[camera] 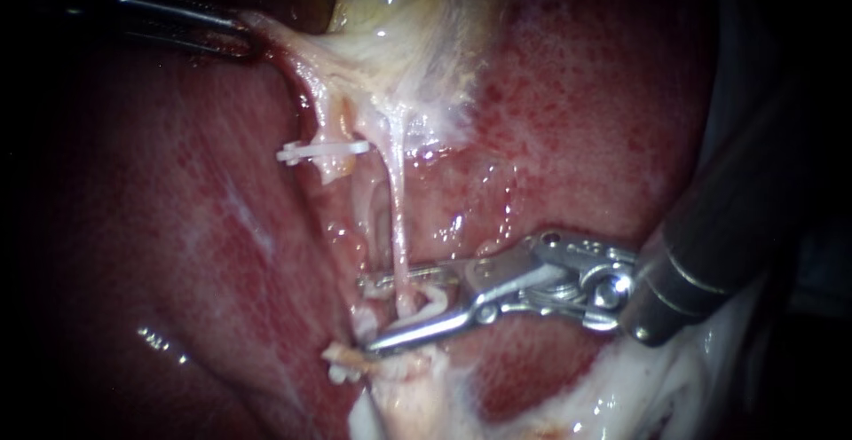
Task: Clipping first clip right tube
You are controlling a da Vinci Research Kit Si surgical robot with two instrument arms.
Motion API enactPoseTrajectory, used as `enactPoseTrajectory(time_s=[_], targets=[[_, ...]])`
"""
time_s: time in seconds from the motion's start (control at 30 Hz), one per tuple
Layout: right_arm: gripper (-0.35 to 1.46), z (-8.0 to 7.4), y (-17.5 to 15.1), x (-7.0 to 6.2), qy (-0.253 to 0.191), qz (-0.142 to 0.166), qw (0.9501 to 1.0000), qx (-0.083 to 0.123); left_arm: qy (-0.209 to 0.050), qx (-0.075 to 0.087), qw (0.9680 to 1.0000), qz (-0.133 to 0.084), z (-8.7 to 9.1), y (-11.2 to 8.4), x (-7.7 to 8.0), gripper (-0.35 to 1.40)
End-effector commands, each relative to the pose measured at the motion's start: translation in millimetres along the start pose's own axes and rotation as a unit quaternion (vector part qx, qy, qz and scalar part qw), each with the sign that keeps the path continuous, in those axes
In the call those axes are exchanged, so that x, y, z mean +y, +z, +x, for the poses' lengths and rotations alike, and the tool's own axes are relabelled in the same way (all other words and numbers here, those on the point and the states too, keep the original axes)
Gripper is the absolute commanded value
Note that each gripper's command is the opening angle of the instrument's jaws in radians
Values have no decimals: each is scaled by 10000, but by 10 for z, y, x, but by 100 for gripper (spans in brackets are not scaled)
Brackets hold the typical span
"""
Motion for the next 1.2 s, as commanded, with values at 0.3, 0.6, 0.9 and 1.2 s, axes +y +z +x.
enactPoseTrajectory(time_s=[0.3, 0.6, 0.9, 1.2], targets=[[48, 18, 7, -34, 163, 396, 9989, 188, -2, 0, 10000, 1, 0, 0, 0, -35], [42, 19, 9, -36, 210, 430, 9987, 172, -2, 0, 10000, 1, 0, 0, 0, -35], [12, 17, 4, -30, 296, 459, 9984, 158, -2, 0, 10000, 2, 0, 0, 0, -35], [-35, 17, 3, -26, 345, 535, 9979, 118, -1, 0, 10000, 2, 0, 0, 0, -35]])
